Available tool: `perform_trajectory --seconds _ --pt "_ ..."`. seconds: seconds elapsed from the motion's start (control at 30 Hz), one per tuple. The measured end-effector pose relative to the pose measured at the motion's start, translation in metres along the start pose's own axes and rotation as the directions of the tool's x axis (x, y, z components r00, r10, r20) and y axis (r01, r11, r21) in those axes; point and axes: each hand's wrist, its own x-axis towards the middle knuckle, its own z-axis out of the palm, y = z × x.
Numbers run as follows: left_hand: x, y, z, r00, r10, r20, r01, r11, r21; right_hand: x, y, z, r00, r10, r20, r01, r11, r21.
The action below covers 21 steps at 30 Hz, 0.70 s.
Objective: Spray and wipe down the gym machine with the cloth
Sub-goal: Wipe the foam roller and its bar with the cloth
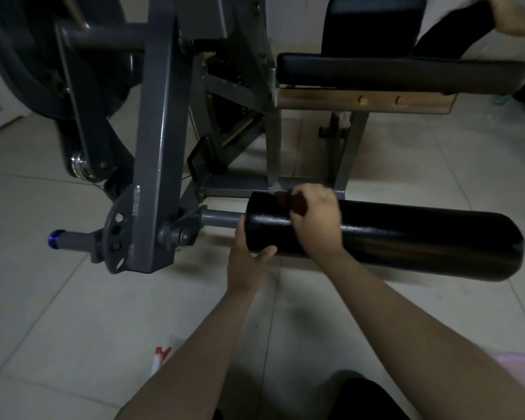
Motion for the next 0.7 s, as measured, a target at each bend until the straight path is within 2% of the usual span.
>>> perform_trajectory --seconds 0.1,0.23,0.33,0.4,0.5,0.63,0.7 --pt "0.005 0.007 -0.001 1.000 0.005 0.008 -0.005 1.000 0.017 0.001 0.010 -0.005 0.990 0.140 0.021 -0.139 0.989 -0.054" --pt "0.000 0.014 -0.002 0.999 0.042 0.009 -0.042 0.998 0.048 -0.011 -0.010 0.008 0.996 0.063 0.067 -0.059 0.997 -0.059" --pt "-0.001 0.019 -0.009 0.999 0.041 -0.010 -0.039 0.991 0.131 -0.018 -0.034 0.020 0.970 -0.013 0.242 -0.007 0.997 0.082" --pt "0.004 0.021 -0.020 0.999 -0.018 -0.049 0.020 0.999 0.040 -0.018 -0.050 0.029 0.950 -0.038 0.310 -0.032 0.976 0.217" --pt "0.009 0.040 -0.038 0.991 -0.083 -0.103 0.064 0.981 -0.181 -0.007 -0.069 0.048 0.983 0.006 0.184 -0.075 0.926 0.369" --pt "0.007 0.046 -0.052 0.954 0.010 -0.299 -0.077 0.975 -0.210 0.019 -0.089 0.074 0.988 0.002 0.152 -0.063 0.915 0.398" --pt "0.008 0.040 -0.053 0.950 -0.024 -0.310 -0.073 0.951 -0.300 0.032 -0.094 0.084 0.988 -0.032 0.153 -0.027 0.929 0.368"
